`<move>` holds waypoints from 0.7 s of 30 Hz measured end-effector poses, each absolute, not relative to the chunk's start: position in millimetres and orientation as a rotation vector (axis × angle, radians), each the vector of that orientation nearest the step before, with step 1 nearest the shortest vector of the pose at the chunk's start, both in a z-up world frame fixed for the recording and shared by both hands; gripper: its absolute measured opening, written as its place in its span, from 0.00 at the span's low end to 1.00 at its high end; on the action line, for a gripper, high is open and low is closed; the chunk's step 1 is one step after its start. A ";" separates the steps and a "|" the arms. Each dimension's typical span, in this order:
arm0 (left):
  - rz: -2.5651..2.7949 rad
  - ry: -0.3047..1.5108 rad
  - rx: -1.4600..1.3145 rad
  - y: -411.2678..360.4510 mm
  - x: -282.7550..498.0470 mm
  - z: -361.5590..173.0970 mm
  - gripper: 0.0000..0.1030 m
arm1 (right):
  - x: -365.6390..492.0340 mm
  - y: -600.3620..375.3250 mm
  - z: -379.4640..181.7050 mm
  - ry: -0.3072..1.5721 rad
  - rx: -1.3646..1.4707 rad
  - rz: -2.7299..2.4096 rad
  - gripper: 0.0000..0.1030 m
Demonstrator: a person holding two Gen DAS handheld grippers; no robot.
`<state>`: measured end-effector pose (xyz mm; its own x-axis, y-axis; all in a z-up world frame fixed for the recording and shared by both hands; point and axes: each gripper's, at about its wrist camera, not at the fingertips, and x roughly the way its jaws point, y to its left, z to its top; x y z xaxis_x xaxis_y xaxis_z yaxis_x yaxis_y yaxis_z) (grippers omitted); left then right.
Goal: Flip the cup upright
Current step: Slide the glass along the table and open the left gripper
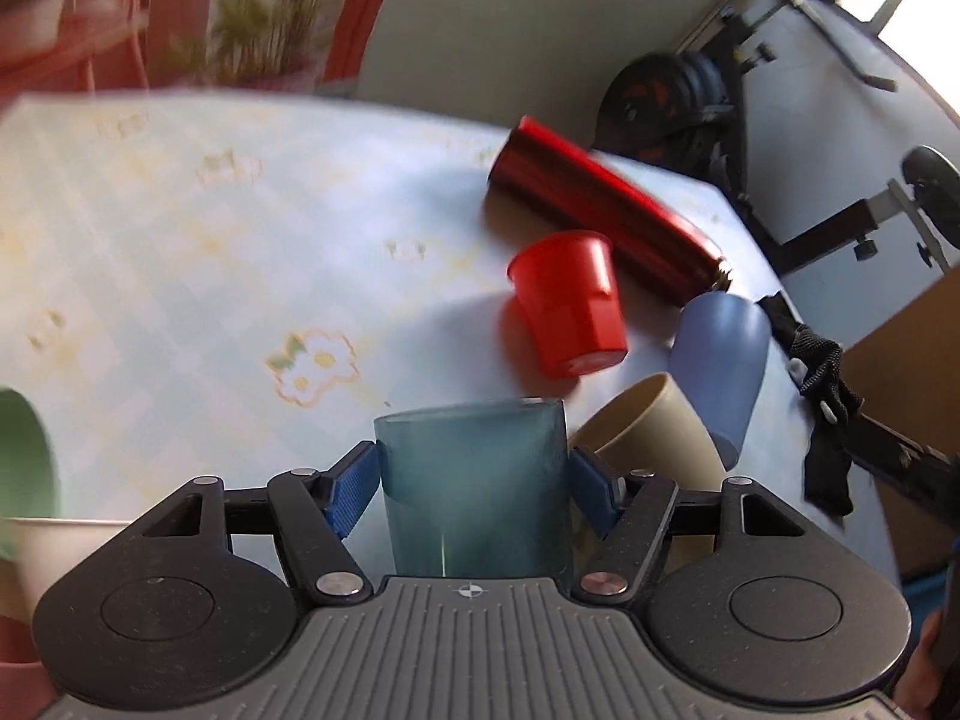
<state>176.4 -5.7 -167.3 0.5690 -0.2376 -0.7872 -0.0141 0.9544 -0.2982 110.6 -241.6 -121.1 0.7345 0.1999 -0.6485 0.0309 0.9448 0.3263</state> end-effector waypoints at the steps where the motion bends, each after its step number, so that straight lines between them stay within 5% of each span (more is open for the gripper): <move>1: -0.130 0.922 -0.267 -4.9 168.6 -163.2 0.69 | 110.2 -240.7 -120.5 0.743 0.329 0.099 0.68; 21: -0.008 0.769 -0.053 -2.4 154.9 -155.9 0.68 | 110.2 -236.1 -120.0 0.761 0.347 0.122 0.68</move>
